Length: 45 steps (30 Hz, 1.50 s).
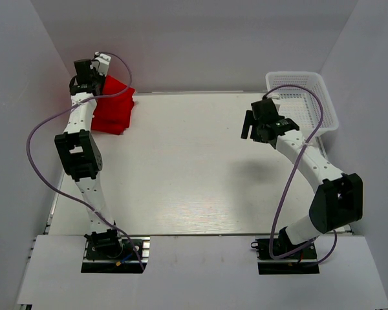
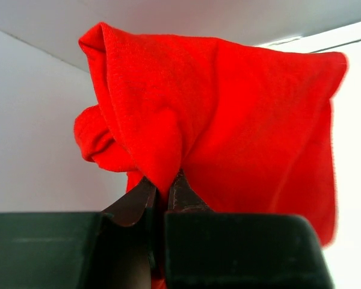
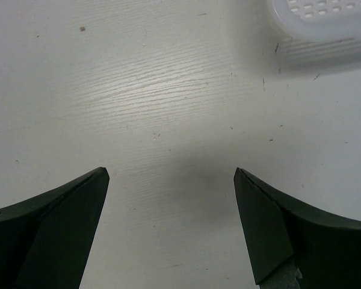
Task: Fold and stack the t-shirts
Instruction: Put the neatly folded tshirt into the corner of the board with the left arm
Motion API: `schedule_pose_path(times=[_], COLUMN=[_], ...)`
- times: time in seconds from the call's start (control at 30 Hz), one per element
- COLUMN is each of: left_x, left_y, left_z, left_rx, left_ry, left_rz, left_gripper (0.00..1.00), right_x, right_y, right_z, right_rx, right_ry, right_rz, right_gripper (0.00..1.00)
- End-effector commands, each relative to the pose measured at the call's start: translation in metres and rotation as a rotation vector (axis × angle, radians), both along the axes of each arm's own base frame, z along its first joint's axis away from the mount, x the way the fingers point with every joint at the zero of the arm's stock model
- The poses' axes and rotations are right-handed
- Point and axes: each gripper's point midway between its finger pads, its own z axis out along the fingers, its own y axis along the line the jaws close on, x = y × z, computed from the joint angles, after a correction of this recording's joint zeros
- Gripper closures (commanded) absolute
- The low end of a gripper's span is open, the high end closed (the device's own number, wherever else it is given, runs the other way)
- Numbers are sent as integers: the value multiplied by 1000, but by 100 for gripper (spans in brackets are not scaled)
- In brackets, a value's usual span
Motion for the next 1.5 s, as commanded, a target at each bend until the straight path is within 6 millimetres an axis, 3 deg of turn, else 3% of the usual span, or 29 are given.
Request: schedule_pose_path(times=[0.0,0.07,0.13,0.17,0.3,0.6,0.67,0.7,0.73,0.97,1.13,1.2,1.23,1.27,1.3,1.43,1.47], left_x=[13,15,17,17,16,16,19,20,20,24,19,12,6,-3,-10,-55,-70], left_y=[16,28,37,46,68,95,94,94,96,89,66,43,28,1,-15,-71,-81], left_z=[32,37,26,33,15,-12,-18,-14,-12,3,30,21,38,25,28,41,22], left_rx=[6,22,24,31,38,35,22,15,12,-57,-109,-192,-218,-259,-283,-452,-496], left_ry=[-111,-131,-116,-135,-111,-83,-85,-96,-107,-151,-184,-142,-156,-96,-83,-61,-6], left_rz=[24,61,79,100,128,168,164,168,184,189,155,111,76,4,-25,45,69], left_gripper=[100,100,100,100,100,99,50,16,0,0,0,0,0,0,0,0,0], right_x=[7,8,8,10,13,17,19,18,20,18,16,13,12,7,3,-11,-21], right_y=[-2,-2,-2,-2,1,10,10,12,12,16,20,25,26,25,25,26,26], right_z=[18,19,17,17,13,3,4,2,5,9,19,23,25,21,28,32,24], right_rx=[-9,-8,-15,-14,-13,-4,-3,3,4,16,48,75,80,88,109,178,198], right_ry=[-34,-32,-24,-20,0,48,47,54,47,41,6,-10,-18,-11,-31,-86,-77], right_rz=[-29,-29,-34,-38,-35,-25,-26,-20,-17,-3,11,38,42,39,33,52,56], right_gripper=[10,10,10,10,10,10,10,10,10,10,10,10,10,10,10,10,10])
